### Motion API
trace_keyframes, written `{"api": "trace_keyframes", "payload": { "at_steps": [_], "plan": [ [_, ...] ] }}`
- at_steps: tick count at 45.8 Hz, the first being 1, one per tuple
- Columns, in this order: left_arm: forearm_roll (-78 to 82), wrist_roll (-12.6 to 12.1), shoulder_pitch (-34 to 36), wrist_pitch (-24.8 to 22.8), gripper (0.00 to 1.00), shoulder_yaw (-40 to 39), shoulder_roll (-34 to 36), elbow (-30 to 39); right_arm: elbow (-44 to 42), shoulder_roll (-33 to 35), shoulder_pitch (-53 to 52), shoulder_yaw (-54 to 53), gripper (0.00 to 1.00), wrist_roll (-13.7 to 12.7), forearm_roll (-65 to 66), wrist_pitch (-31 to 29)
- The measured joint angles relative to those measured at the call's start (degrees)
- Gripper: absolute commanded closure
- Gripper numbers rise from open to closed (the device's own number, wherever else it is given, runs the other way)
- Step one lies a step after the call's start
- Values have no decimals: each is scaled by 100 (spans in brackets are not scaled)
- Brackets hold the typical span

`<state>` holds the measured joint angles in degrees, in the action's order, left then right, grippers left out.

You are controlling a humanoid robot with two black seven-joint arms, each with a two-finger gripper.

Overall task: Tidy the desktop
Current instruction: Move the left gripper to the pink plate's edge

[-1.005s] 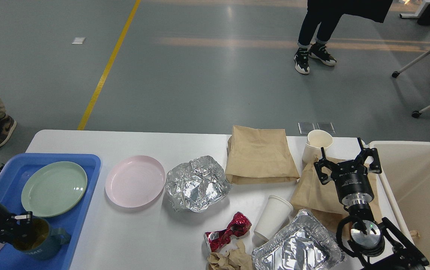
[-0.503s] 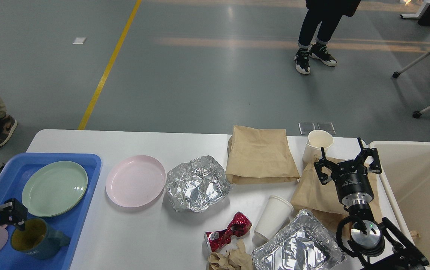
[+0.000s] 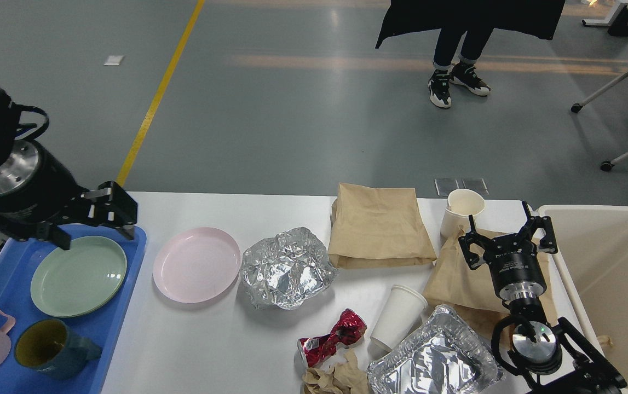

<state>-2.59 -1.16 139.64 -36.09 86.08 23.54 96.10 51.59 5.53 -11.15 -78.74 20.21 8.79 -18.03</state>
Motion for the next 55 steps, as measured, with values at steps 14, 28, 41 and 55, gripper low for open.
{"api": "trace_keyframes", "payload": {
  "at_steps": [14, 28, 41, 55],
  "plan": [
    [-825, 2, 897, -366, 11, -639, -631, 444, 0, 0, 0, 0, 0, 0, 0, 0],
    [-1063, 33, 502, -139, 8, -615, -629, 209, 0, 0, 0, 0, 0, 0, 0, 0],
    [-1565, 9, -1541, 1181, 10, -688, -654, -782, 0, 0, 0, 1, 0, 0, 0, 0],
    [-3561, -457, -3891, 2827, 10, -1111, -645, -1949, 9, 0, 5, 1, 0, 0, 0, -5]
  ]
}}
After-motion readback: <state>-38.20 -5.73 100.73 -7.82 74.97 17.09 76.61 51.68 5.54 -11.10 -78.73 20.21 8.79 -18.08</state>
